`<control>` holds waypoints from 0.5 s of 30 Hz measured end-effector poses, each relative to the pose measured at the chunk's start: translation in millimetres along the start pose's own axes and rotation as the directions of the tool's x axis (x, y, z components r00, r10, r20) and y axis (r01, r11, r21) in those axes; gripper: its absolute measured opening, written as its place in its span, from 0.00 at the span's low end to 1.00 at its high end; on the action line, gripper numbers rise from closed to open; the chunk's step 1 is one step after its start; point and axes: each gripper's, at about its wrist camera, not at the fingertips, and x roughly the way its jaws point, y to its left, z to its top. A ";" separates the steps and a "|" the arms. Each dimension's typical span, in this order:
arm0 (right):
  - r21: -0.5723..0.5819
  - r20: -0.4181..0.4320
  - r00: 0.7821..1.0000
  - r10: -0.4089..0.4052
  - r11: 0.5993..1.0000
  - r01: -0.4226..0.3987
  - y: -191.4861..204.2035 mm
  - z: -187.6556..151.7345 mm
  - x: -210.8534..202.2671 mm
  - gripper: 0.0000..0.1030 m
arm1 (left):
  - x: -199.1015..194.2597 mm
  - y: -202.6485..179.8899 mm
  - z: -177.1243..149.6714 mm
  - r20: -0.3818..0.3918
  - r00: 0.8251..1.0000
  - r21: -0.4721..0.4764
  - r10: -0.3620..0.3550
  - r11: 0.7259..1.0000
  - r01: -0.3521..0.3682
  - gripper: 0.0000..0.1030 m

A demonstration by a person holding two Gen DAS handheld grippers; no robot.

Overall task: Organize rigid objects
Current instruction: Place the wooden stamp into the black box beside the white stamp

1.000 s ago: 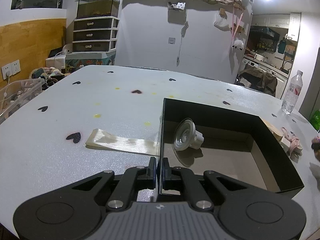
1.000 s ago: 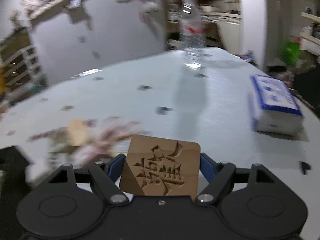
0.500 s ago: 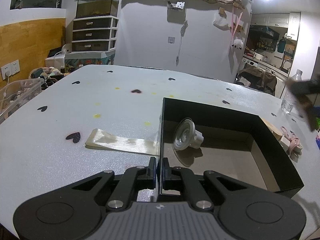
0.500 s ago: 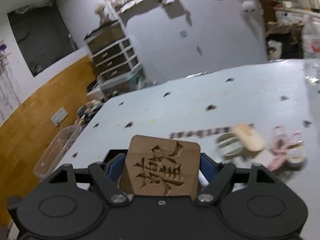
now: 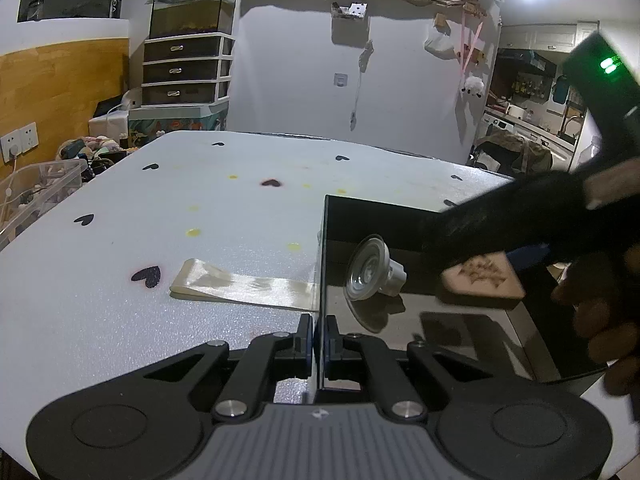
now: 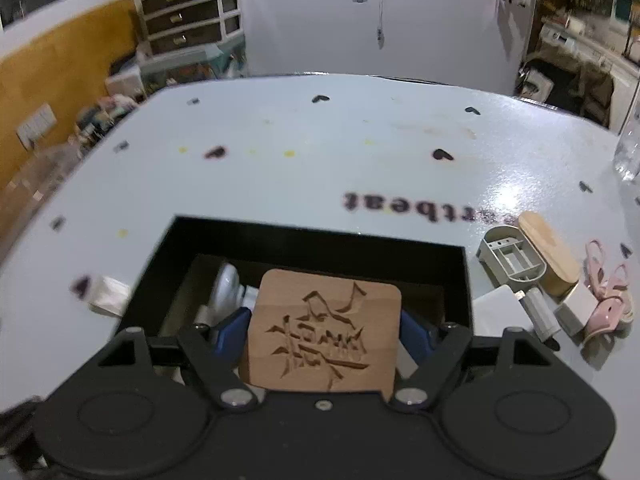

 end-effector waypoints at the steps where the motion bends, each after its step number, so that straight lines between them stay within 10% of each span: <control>1: -0.004 -0.014 1.000 -0.014 1.000 0.014 2.4 -1.5 4.1 0.77 | -0.2 0.5 0.1 0.001 1.000 0.000 -0.001 1.000 0.001 0.04; 8: 0.019 -0.022 0.992 -0.123 0.992 0.124 4.7 4.0 25.4 0.77 | -1.2 2.5 -0.2 0.004 1.000 -0.005 -0.013 1.000 0.013 0.05; 15: 0.060 -0.090 0.995 -0.037 0.997 0.042 15.4 8.9 32.7 0.77 | -1.4 2.3 -0.8 0.006 1.000 -0.002 -0.014 1.000 0.014 0.05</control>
